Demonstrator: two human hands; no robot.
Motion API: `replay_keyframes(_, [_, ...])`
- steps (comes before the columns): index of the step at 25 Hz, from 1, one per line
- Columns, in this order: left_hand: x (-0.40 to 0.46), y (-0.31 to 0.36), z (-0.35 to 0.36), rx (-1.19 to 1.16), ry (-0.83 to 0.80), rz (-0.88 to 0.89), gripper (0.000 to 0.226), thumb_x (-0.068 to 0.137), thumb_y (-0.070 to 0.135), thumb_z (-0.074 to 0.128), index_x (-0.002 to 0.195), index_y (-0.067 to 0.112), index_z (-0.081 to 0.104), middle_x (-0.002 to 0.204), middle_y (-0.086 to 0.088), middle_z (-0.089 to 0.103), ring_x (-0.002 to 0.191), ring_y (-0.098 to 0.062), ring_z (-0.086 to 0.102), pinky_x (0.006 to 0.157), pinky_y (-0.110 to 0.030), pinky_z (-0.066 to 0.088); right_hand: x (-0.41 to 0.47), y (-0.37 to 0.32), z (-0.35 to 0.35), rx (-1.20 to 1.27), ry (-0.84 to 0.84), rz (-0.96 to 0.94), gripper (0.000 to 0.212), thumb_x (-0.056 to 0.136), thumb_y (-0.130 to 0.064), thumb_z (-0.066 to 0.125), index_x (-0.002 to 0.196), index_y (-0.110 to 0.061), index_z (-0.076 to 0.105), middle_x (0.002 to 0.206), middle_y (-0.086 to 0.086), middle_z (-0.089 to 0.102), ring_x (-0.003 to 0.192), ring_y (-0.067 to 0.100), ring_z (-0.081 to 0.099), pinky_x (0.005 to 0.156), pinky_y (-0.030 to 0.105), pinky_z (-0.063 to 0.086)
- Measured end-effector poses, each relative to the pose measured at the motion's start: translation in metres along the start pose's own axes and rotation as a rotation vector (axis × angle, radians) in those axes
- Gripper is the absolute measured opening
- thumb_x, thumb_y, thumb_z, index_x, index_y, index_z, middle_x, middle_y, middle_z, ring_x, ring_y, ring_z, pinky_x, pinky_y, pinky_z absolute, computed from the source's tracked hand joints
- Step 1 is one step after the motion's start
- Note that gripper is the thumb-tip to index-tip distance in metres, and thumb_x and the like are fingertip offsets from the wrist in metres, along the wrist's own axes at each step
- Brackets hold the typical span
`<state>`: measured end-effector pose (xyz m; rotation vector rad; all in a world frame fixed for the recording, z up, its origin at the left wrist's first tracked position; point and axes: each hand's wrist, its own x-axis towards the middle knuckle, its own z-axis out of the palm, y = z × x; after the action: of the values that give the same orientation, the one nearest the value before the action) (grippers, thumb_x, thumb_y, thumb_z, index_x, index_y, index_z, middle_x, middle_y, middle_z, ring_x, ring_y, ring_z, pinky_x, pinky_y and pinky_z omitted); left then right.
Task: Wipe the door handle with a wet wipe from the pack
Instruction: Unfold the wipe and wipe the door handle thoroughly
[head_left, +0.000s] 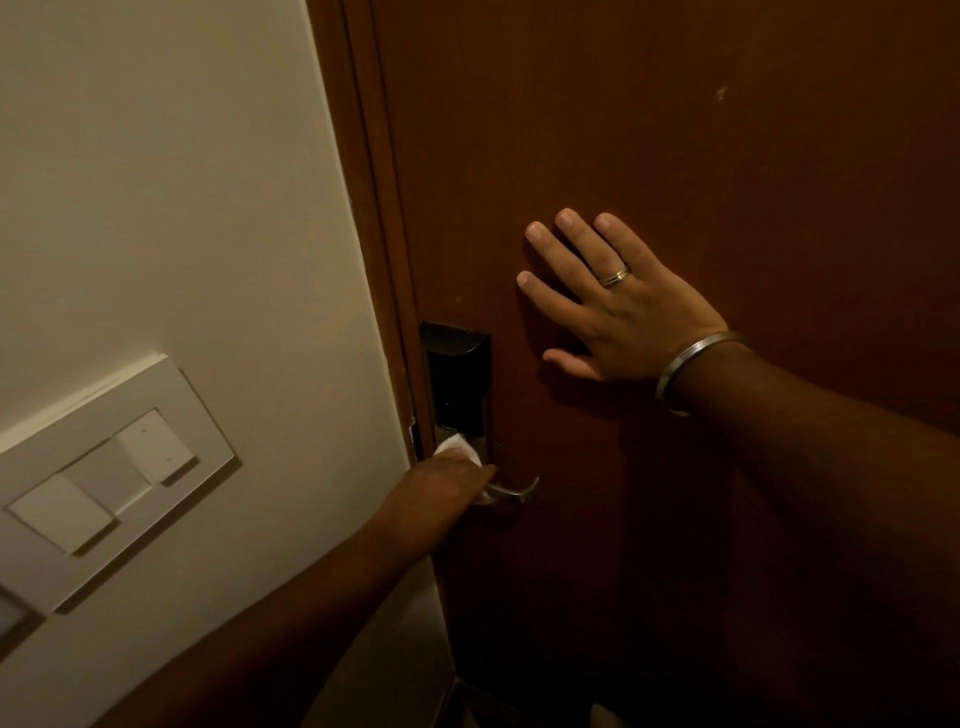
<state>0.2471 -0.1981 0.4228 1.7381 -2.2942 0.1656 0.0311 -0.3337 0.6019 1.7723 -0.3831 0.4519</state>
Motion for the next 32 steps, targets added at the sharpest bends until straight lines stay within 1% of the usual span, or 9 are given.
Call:
replay_keyframes(3, [0.016,0.041,0.014,-0.006,-0.042,-0.050,0.039,0.088,0.020,0.065,0.124,0.012,0.054,0.112,-0.014,0.067,0.104,-0.027,0.063,0.092,-0.042,0.050,0.000,0.000,0.000,-0.005,0.004,0.005,0.081,0.093,-0.068,0.028,0.152,-0.013,0.034,0.160,0.027,0.023,0.146,0.045,0.027,0.119,0.054,0.021])
replay_keyframes(7, [0.023,0.036,0.010,-0.104,-0.129,-0.011,0.060,0.091,0.020,0.060,0.142,0.011,0.030,0.129,-0.018,0.058,0.118,-0.029,0.054,0.100,-0.041,0.042,0.000,-0.001,0.002,-0.002,0.004,0.004,0.081,0.093,-0.068,0.028,0.152,-0.013,0.035,0.160,0.026,0.022,0.146,0.045,0.026,0.119,0.054,0.019])
replay_keyframes(9, [0.013,0.010,0.000,0.048,-0.018,0.178,0.050,0.092,0.030,0.057,0.136,0.009,0.042,0.135,-0.017,0.053,0.125,-0.031,0.048,0.106,-0.044,0.034,-0.001,-0.001,0.002,-0.010,0.006,0.009,0.081,0.093,-0.068,0.028,0.152,-0.013,0.034,0.160,0.026,0.022,0.146,0.045,0.026,0.119,0.054,0.019])
replay_keyframes(11, [0.007,-0.013,-0.010,0.239,0.049,0.291,0.046,0.095,0.040,0.049,0.132,0.013,0.047,0.139,-0.016,0.050,0.127,-0.030,0.046,0.105,-0.047,0.036,-0.001,-0.001,0.001,-0.020,-0.004,0.003,0.081,0.093,-0.068,0.027,0.153,-0.013,0.033,0.160,0.027,0.022,0.146,0.045,0.026,0.119,0.054,0.020])
replay_keyframes(17, [0.012,-0.030,-0.026,0.339,-0.117,0.279,0.045,0.087,0.017,0.065,0.129,0.011,0.050,0.110,-0.011,0.066,0.101,-0.026,0.061,0.085,-0.036,0.050,-0.001,-0.001,-0.001,-0.005,-0.029,-0.001,0.081,0.094,-0.068,0.026,0.154,-0.014,0.031,0.161,0.027,0.019,0.147,0.045,0.024,0.120,0.054,0.021])
replay_keyframes(22, [0.031,0.023,-0.010,0.088,-0.228,-0.006,0.022,0.087,0.010,0.061,0.109,0.014,0.057,0.095,-0.008,0.066,0.083,-0.020,0.063,0.068,-0.028,0.043,0.000,0.000,-0.003,-0.025,-0.023,-0.003,0.081,0.093,-0.068,0.026,0.153,-0.014,0.032,0.160,0.026,0.022,0.146,0.045,0.027,0.119,0.054,0.022])
replay_keyframes(25, [0.026,0.034,-0.009,-0.038,-0.231,-0.005,0.023,0.088,0.009,0.060,0.110,0.015,0.058,0.099,-0.006,0.067,0.089,-0.019,0.063,0.073,-0.028,0.045,0.000,0.000,-0.004,-0.022,-0.029,-0.009,0.080,0.093,-0.068,0.026,0.153,-0.014,0.033,0.160,0.026,0.023,0.146,0.045,0.027,0.119,0.054,0.023])
replay_keyframes(29, [0.023,-0.003,-0.036,0.275,-0.206,0.189,0.015,0.089,0.024,0.060,0.103,0.019,0.065,0.100,-0.001,0.068,0.095,-0.017,0.061,0.083,-0.033,0.049,0.000,0.000,-0.005,-0.025,-0.034,-0.010,0.081,0.093,-0.068,0.024,0.153,-0.015,0.032,0.160,0.025,0.023,0.146,0.044,0.027,0.119,0.054,0.024])
replay_keyframes(32, [0.029,0.013,-0.032,0.311,-0.301,0.173,0.023,0.093,0.035,0.054,0.102,0.017,0.065,0.098,-0.003,0.069,0.089,-0.018,0.063,0.081,-0.034,0.049,0.000,0.001,-0.005,-0.026,-0.042,-0.016,0.081,0.094,-0.069,0.023,0.154,-0.015,0.031,0.160,0.025,0.023,0.147,0.044,0.026,0.119,0.054,0.024])
